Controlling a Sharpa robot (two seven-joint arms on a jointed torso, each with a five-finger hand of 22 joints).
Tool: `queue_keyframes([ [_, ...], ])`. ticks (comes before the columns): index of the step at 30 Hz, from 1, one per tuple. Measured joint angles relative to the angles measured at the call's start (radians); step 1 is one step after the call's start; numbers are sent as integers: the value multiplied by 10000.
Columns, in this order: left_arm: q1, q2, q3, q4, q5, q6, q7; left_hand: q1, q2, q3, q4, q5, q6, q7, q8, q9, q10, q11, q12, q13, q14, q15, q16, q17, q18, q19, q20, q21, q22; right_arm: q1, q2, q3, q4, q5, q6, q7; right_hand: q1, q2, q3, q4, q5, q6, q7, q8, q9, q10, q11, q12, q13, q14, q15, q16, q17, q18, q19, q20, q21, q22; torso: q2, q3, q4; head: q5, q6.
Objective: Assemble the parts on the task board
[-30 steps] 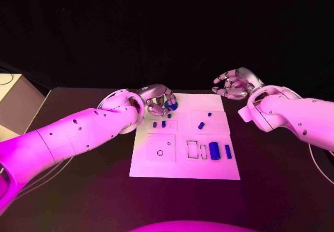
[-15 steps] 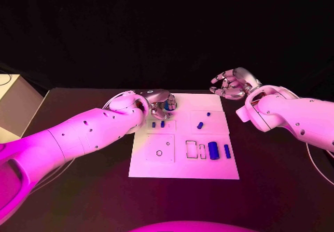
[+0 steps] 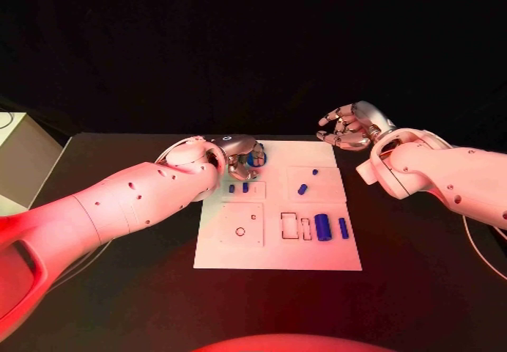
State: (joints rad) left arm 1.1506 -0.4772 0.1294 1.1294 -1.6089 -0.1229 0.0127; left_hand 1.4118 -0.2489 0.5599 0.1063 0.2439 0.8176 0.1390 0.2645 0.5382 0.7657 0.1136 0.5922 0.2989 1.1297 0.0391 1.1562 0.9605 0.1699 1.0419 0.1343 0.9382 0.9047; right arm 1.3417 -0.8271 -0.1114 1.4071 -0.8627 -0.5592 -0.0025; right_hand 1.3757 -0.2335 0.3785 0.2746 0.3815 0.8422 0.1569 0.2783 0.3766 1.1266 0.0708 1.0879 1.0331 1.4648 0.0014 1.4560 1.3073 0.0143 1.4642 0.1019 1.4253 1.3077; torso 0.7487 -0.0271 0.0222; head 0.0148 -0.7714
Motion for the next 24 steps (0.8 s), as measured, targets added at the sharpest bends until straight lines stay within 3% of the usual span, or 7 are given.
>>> queue_keyframes([
  [7, 3, -1, -5, 64, -37, 342, -59, -148, -148, -179, 125, 0, 49, -50, -92, -159, -44, -27, 147, -21, 0, 0, 193, -45, -1, 0, 0, 71, 108, 0, -7, 0, 27, -1, 0, 0, 0, 0, 29, 29, 0, -14, -13, 0, 0, 1, 1, -40, -50, 0, 0, 0, 0, 0, 0, 0, 0, -1, -7, -7, 0, -19, -27],
  [24, 3, -18, -15, 63, -23, 675, -151, -213, -79, -246, 193, 1, 281, 41, -116, -305, -5, 11, 349, -8, 35, 38, 483, 11, 0, 54, 55, 239, 311, 2, -28, 0, 39, -8, 0, 0, 0, 0, 28, 29, 0, -15, -15, 0, -2, 3, 3, -40, -49, 0, 0, 0, 0, 0, 0, 1, 0, -3, -7, 0, 7, -49, -53],
])
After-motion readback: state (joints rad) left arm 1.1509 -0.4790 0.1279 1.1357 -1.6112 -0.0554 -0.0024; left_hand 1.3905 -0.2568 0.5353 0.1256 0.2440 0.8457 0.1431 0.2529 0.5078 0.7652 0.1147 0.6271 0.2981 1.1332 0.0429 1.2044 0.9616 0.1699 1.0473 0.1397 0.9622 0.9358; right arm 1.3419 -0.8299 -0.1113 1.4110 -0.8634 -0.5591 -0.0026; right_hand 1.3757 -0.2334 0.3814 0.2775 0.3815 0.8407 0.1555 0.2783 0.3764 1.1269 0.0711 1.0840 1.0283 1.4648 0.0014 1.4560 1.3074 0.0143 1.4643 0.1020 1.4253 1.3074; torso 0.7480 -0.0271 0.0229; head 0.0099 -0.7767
